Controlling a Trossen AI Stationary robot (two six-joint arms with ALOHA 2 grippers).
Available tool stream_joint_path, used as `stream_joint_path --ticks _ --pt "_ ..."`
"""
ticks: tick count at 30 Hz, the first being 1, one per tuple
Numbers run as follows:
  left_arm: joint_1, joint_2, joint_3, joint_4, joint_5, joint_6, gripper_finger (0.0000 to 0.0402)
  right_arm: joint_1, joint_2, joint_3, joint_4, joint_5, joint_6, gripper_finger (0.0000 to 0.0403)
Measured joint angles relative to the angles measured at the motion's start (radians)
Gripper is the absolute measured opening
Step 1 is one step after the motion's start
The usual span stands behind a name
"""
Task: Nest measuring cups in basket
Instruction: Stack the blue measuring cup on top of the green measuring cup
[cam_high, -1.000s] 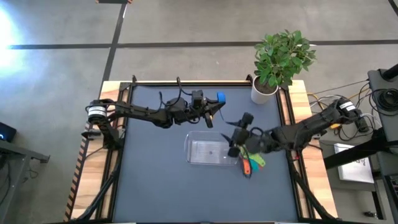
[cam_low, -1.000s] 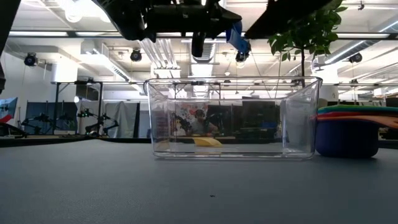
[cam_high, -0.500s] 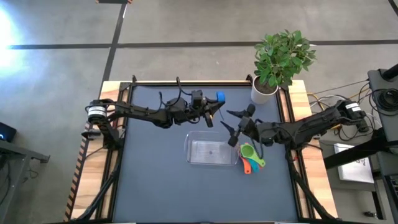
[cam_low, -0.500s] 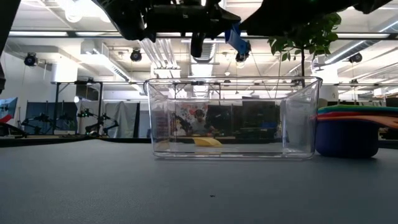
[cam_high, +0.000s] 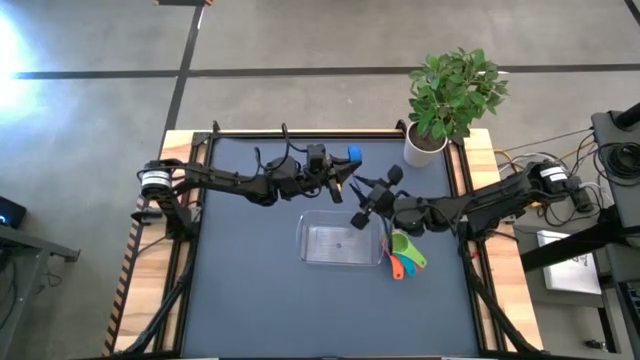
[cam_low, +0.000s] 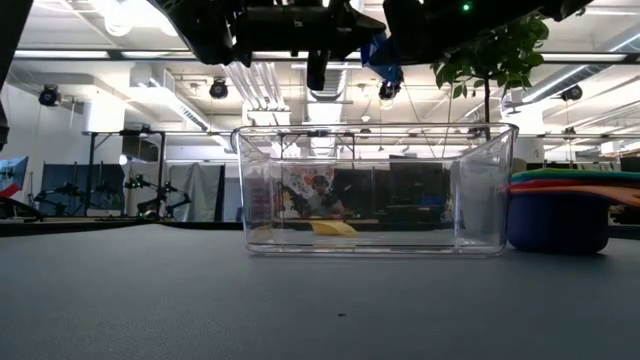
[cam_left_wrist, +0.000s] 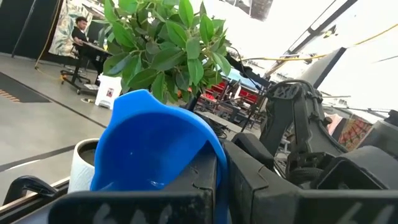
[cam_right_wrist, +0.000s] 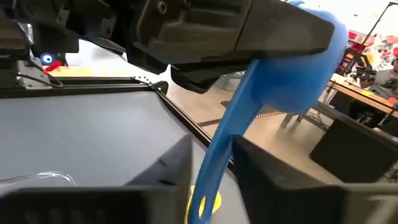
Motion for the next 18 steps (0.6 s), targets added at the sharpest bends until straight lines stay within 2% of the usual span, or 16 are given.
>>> stream_joint_path --ticks 4,8,11,18 --pt "0.000 -0.001 0.000 0.003 -0.012 -0.004 0.0000 0.000 -0.007 0.001 -0.010 0.015 0.020 0.0023" --pt "0.000 -0.002 0.000 0.001 -0.013 -0.010 0.0001 0.000 -0.030 0.002 -0.054 0.034 0.055 0.0011" --pt "0.000 -0.002 0.000 0.000 -0.008 -0.009 0.0017 0.000 -0.063 0.002 -0.118 0.029 0.096 0.0009" --pt "-0.001 -0.004 0.000 -0.009 0.052 0.027 0.0109 0.003 -0.193 0.002 -0.338 0.025 0.253 0.0007"
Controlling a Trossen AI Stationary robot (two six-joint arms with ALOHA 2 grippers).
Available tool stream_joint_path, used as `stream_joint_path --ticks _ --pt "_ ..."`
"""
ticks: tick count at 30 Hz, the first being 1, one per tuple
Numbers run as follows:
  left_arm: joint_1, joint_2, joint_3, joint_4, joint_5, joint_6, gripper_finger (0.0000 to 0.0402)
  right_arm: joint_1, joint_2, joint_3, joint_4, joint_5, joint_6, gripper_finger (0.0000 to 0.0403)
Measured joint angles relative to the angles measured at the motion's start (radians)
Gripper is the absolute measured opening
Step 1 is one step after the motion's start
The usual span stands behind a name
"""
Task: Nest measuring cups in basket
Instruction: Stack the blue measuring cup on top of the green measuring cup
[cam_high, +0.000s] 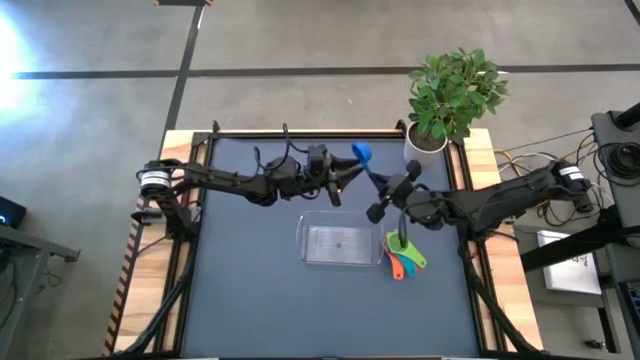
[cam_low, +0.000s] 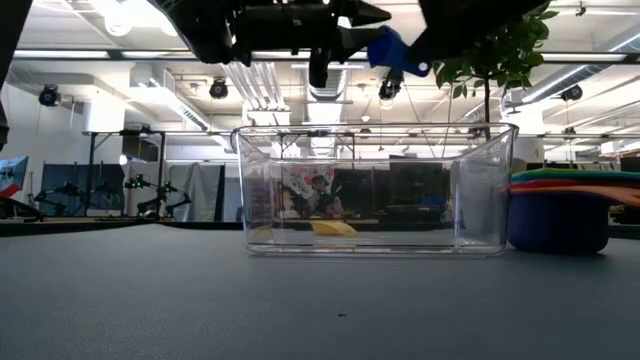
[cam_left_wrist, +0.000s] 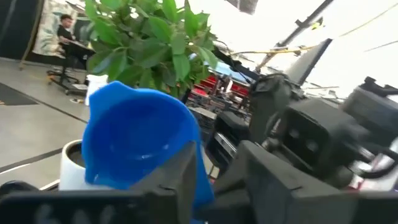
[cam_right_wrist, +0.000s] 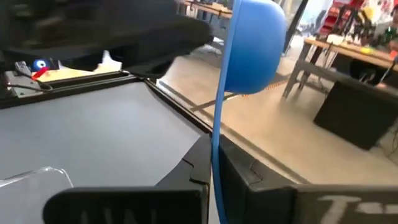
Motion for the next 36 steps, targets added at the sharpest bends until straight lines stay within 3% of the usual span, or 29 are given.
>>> stream_joint_path --ticks 6,11,19,23,30,36 --pt "0.000 -0.037 0.000 -0.078 0.023 0.047 0.0195 0.023 -0.130 -0.002 -0.240 -0.093 0.175 0.0007" --pt "-0.004 -0.105 -0.001 -0.226 0.058 0.106 0.0228 0.114 -0.228 -0.027 -0.460 -0.169 0.404 0.0007" --pt "-0.031 -0.192 -0.011 -0.353 0.057 0.189 0.0226 0.399 -0.347 -0.141 -0.553 -0.176 0.824 0.0007" --pt "-0.036 -0.197 -0.014 -0.361 0.056 0.200 0.0220 0.548 -0.370 -0.197 -0.552 -0.107 1.030 0.0008" --pt "-0.037 -0.192 -0.019 -0.371 0.054 0.200 0.0219 0.775 -0.363 -0.278 -0.551 0.026 1.359 0.0008" --pt "-0.037 -0.187 -0.019 -0.371 0.054 0.200 0.0219 0.869 -0.310 -0.299 -0.552 0.050 1.557 0.0008"
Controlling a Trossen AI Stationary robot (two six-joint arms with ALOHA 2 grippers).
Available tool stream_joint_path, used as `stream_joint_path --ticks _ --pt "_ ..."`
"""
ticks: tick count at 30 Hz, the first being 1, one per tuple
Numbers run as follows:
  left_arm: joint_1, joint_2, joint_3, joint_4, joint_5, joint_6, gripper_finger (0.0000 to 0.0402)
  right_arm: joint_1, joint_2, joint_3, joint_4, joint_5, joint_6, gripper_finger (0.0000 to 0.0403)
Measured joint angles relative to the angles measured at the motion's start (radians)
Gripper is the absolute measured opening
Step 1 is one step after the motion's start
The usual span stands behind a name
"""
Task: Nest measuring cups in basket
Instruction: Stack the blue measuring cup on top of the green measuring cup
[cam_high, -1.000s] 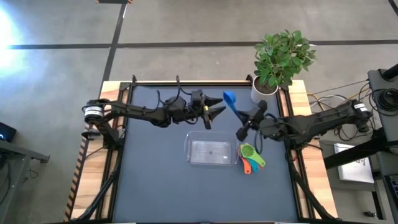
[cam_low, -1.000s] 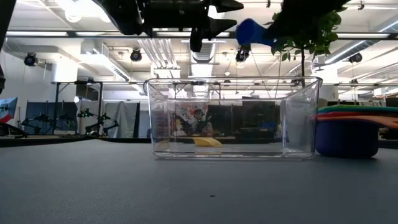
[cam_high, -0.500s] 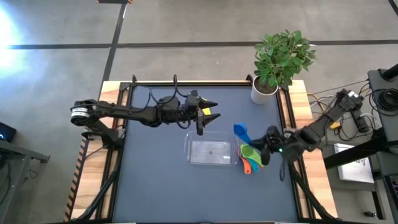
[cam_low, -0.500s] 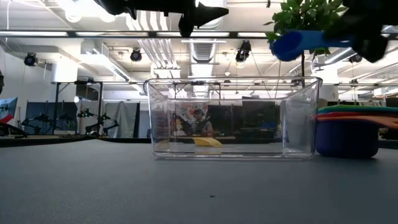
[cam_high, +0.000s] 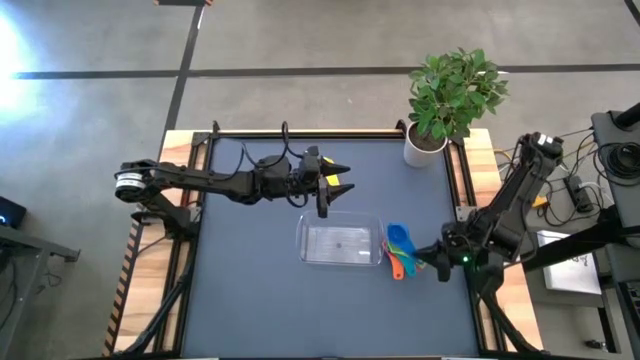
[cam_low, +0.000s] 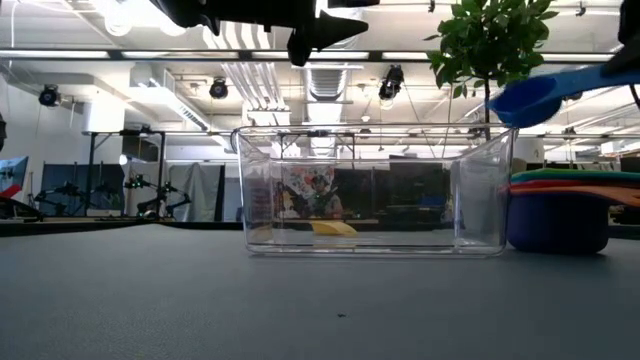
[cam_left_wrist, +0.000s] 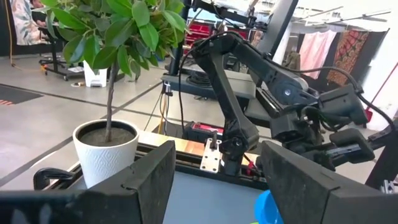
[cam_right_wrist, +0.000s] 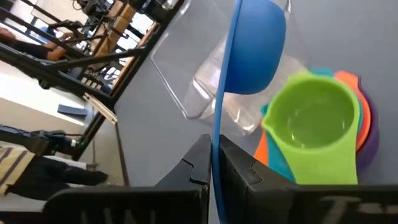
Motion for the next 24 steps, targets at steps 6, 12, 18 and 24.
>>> stream_joint_path --ticks 6,12,18,24 --pt "0.000 0.000 0.000 0.000 0.000 -0.008 0.0219 0.039 0.056 -0.011 -0.003 -0.026 0.130 0.0008" --pt "0.000 0.003 0.000 -0.004 0.000 -0.015 0.0219 0.045 0.098 -0.044 -0.010 -0.054 0.244 0.0008" --pt "-0.001 0.003 0.000 -0.004 0.000 -0.016 0.0219 0.044 0.096 -0.056 -0.009 -0.054 0.268 0.0009" --pt "-0.001 0.003 0.000 -0.018 0.000 -0.016 0.0219 0.044 0.088 -0.056 -0.025 -0.076 0.262 0.0034"
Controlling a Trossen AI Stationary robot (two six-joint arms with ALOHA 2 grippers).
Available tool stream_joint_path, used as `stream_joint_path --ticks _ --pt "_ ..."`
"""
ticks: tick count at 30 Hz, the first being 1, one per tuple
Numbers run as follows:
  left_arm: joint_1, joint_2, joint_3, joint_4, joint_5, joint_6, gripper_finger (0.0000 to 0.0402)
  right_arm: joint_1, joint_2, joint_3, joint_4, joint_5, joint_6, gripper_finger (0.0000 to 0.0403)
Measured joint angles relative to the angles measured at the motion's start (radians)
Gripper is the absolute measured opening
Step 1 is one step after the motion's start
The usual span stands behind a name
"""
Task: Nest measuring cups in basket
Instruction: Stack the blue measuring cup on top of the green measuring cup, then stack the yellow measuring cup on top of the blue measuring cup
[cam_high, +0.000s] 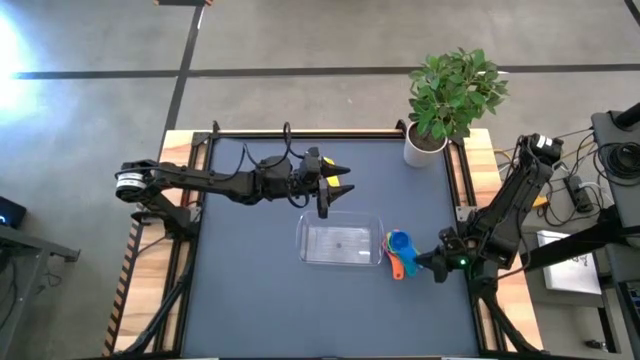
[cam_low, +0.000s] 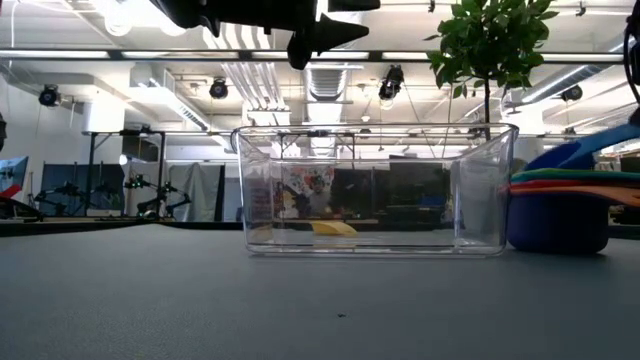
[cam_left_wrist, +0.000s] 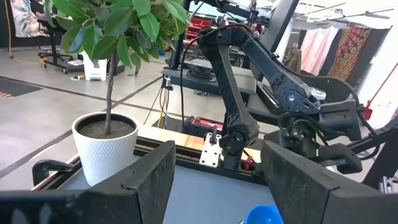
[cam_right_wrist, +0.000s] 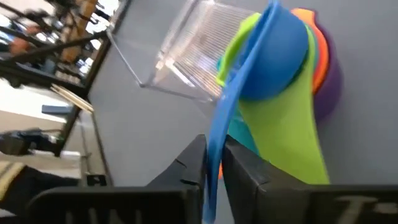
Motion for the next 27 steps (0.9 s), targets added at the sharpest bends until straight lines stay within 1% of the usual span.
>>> stream_joint_path --ticks 5,8,13,17,19,21,24,27 --pt "0.000 0.000 0.000 -0.001 0.000 0.000 0.0219 0.000 0.009 0.000 -0.058 -0.021 0.016 0.0087" --pt "0.000 0.000 0.000 -0.004 0.000 0.000 0.0219 0.000 0.006 0.000 -0.058 -0.032 -0.012 0.0125" --pt "0.002 0.000 0.000 -0.018 0.000 0.014 0.0219 0.000 -0.023 0.044 -0.095 -0.048 -0.123 0.0182" --pt "0.018 0.000 0.003 -0.055 0.000 0.033 0.0220 0.000 -0.041 0.135 -0.204 -0.041 -0.248 0.0205" --pt "0.037 0.000 0.012 -0.104 0.000 0.037 0.0220 0.000 -0.038 0.184 -0.264 -0.009 -0.298 0.0208" --pt "0.063 0.000 0.032 -0.190 0.000 0.035 0.0220 0.000 -0.032 0.225 -0.309 0.034 -0.352 0.0208" --pt "0.116 0.000 0.077 -0.375 -0.002 0.032 0.0220 -0.004 -0.025 0.264 -0.355 0.088 -0.417 0.0204" --pt "0.181 0.004 0.122 -0.550 -0.005 0.027 0.0220 -0.013 -0.022 0.281 -0.390 0.108 -0.449 0.0199"
